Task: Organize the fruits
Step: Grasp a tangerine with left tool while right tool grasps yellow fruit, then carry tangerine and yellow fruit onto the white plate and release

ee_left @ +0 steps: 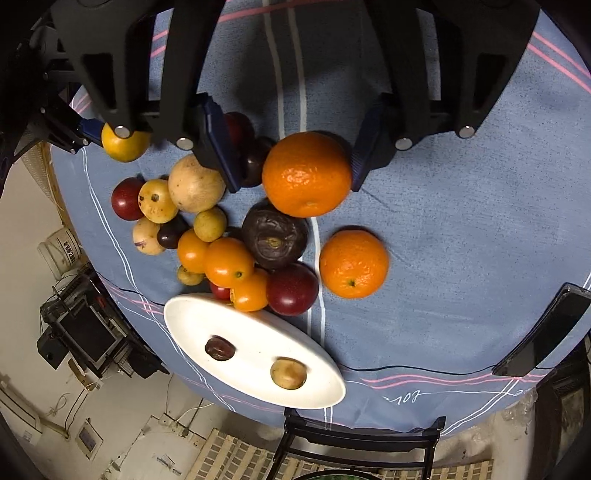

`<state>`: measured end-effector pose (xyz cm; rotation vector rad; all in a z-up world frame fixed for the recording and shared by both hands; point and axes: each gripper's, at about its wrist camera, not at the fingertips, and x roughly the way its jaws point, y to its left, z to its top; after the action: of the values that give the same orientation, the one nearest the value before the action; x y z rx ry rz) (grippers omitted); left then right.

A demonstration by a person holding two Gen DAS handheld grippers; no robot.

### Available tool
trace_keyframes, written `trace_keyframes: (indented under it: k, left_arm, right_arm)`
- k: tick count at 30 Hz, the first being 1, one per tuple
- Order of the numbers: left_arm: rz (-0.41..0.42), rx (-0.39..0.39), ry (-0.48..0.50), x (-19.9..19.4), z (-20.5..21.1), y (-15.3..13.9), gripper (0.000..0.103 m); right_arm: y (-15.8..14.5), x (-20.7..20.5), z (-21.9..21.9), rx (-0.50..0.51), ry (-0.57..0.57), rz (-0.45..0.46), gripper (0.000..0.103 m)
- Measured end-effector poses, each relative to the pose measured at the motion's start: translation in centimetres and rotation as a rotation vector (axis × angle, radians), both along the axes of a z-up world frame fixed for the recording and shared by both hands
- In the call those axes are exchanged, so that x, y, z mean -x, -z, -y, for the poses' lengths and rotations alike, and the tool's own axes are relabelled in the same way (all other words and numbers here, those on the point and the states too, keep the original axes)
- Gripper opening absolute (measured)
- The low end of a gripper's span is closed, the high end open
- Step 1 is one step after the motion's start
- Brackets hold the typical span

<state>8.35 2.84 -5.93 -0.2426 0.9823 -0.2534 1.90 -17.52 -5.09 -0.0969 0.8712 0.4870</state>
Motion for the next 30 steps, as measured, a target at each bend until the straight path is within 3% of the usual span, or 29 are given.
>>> trace_keyframes:
  k: [2, 3, 14, 17, 18, 20, 25, 30]
  left_arm:
    - [0.001, -0.001, -0.018, 0.3, -0.3, -0.2, 0.053]
    - [0.006, -0.005, -0.032, 0.5, -0.6, -0.5, 0.044]
    - [0.009, -0.056, -0.022, 1.1, -1.0, -0.2, 0.047]
    - [0.030, -0.078, -0.049, 1.2, -1.0, 0.1, 0.056]
    - [0.039, -0.080, -0.049, 1.2, -1.0, 0.2, 0.056]
    - [0.050, -0.067, -0.029, 1.4, -1.1, 0.2, 0.045]
    - [0.028, -0.065, -0.022, 1.3, -1.5, -0.5, 0.044]
    - [0.097, -0.088, -0.004, 1.1, -1.7, -3.3, 0.045]
  right_arm:
    - [0.0, 0.0, 0.1, -0.003, 0.003, 0.002, 0.038]
    - [-0.1, 0.0, 0.2, -0.004, 0.006, 0.002, 0.038]
    - [-0.5, 0.4, 1.0, -0.011, 0.025, 0.019, 0.038]
    - [-0.5, 0.5, 1.0, -0.014, 0.023, 0.018, 0.038]
    - [-0.5, 0.5, 1.0, -0.016, 0.023, 0.018, 0.038]
    - [-0.5, 0.5, 1.1, -0.016, 0.027, 0.018, 0.038]
    - [-0.8, 0.2, 1.3, -0.020, 0.032, 0.024, 0.038]
    - [-2.5, -0.6, 2.1, -0.024, 0.050, 0.073, 0.038]
